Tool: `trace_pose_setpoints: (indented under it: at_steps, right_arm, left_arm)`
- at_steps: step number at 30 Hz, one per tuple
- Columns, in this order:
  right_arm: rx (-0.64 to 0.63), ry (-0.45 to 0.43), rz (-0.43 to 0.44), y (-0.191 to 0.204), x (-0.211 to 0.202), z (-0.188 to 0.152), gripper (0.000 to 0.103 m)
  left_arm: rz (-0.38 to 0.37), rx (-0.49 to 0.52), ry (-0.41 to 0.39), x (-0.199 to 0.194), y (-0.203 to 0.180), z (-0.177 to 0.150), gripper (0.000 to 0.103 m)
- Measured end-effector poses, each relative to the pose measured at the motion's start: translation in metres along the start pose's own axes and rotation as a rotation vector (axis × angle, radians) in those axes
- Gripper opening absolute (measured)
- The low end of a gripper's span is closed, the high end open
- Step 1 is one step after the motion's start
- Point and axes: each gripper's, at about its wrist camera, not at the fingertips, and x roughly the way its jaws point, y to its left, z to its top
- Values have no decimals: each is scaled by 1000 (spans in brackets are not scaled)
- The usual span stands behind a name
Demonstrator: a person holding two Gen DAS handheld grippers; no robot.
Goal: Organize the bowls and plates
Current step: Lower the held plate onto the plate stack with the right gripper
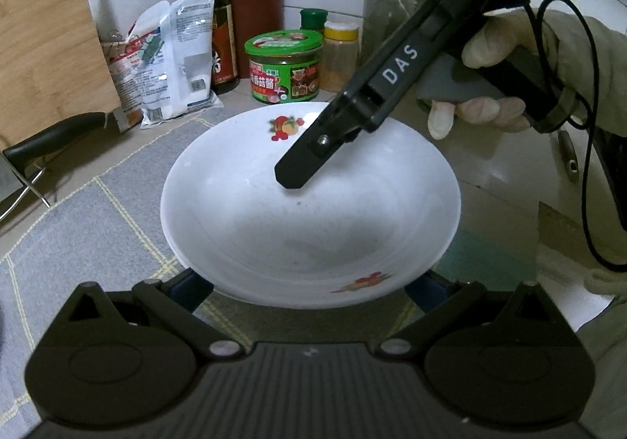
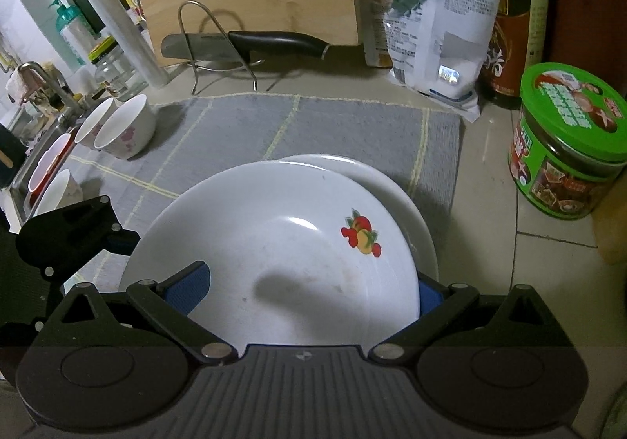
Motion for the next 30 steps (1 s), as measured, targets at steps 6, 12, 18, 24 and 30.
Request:
trace_pose_setpoints:
  at_steps: [6, 12, 18, 24, 30]
  right_arm:
    - [11, 5, -9, -1, 1, 0, 103]
    - [30, 0, -17, -3, -1, -1, 103]
    - [46, -5, -23, -3, -4, -2, 103]
    - [60, -3, -30, -3, -5, -1, 103]
    - [44, 10, -39, 0, 3, 3, 103]
  left_arm:
    - [8, 29, 18, 3, -1, 3, 102]
    - [10, 44, 39, 7, -1, 6, 102]
    - [8, 66, 70, 11, 0, 9, 102]
    - [12, 82, 104, 15, 0, 12, 102]
    - [28, 41, 107, 12, -1, 10, 102]
